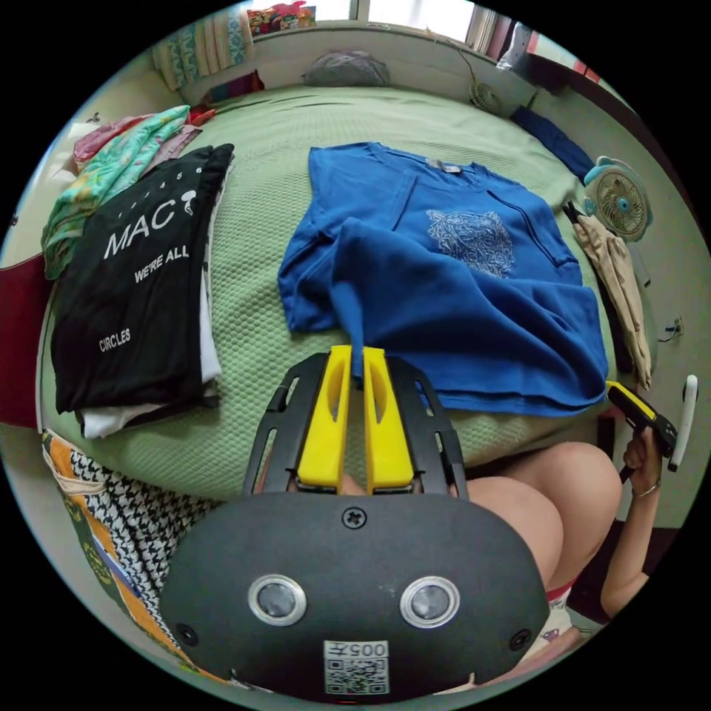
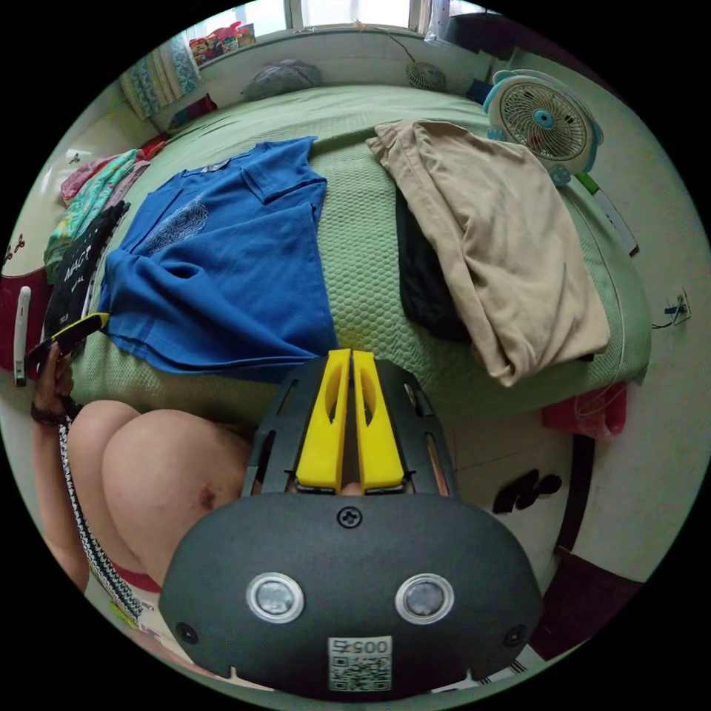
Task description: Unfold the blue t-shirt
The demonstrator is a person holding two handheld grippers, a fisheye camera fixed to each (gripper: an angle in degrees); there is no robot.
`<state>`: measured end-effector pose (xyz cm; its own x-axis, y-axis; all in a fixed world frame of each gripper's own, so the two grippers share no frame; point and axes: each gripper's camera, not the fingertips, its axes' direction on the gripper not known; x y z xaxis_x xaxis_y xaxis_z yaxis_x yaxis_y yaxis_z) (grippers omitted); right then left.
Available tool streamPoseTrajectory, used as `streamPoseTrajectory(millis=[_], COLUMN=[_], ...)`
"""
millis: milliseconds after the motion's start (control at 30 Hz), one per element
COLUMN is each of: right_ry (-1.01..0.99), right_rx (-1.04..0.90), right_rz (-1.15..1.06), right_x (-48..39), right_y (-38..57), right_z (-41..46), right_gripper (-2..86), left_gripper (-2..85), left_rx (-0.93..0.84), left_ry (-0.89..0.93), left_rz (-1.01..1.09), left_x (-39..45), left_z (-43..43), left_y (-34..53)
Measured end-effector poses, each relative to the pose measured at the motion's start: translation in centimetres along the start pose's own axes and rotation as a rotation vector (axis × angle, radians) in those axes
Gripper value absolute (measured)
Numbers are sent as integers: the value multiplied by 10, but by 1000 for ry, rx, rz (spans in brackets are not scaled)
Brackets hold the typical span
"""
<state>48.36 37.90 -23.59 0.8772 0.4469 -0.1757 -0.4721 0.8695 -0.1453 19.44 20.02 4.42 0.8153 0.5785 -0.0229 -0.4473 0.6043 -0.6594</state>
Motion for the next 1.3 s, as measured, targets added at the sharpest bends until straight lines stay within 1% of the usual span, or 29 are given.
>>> streamPoseTrajectory(millis=[133,400,500,633,700,767,833,1000,1167,1233,1300], right_ry=[27,11,3,35,79,72,34,40,8,-12,-13], right_rx=[26,176,218,213,205,172,63,52,63,99,130], right_rz=[-39,-90,-134,-228,-228,-264,-265,-291,-308,-340,-350], right_x=[-5,-2,-3,-8,-10,-15,-21,-43,-66,-81,-92], right_y=[8,57,86,129,144,154,159,154,109,79,53], right_z=[-24,-121,-155,-179,-179,-168,-140,-122,-113,-112,-108], right_gripper=[-17,-16,-16,-14,-13,-12,-10,-3,36,53,62], left_gripper=[42,38,37,37,38,42,47,52,55,58,65], left_rx=[17,92,73,35,9,-32,-80,-123,-68,-26,21], left_ry=[47,20,41,40,21,5,7,-18,-54,-48,1], left_rz=[-24,83,145,196,196,181,148,62,12,-4,-8], left_x=[-5,0,4,6,2,-3,-9,-26,-46,-52,-52], left_z=[-31,-131,-150,-157,-151,-135,-118,-101,-113,-116,-112], left_y=[21,89,121,155,169,175,180,186,162,147,121])
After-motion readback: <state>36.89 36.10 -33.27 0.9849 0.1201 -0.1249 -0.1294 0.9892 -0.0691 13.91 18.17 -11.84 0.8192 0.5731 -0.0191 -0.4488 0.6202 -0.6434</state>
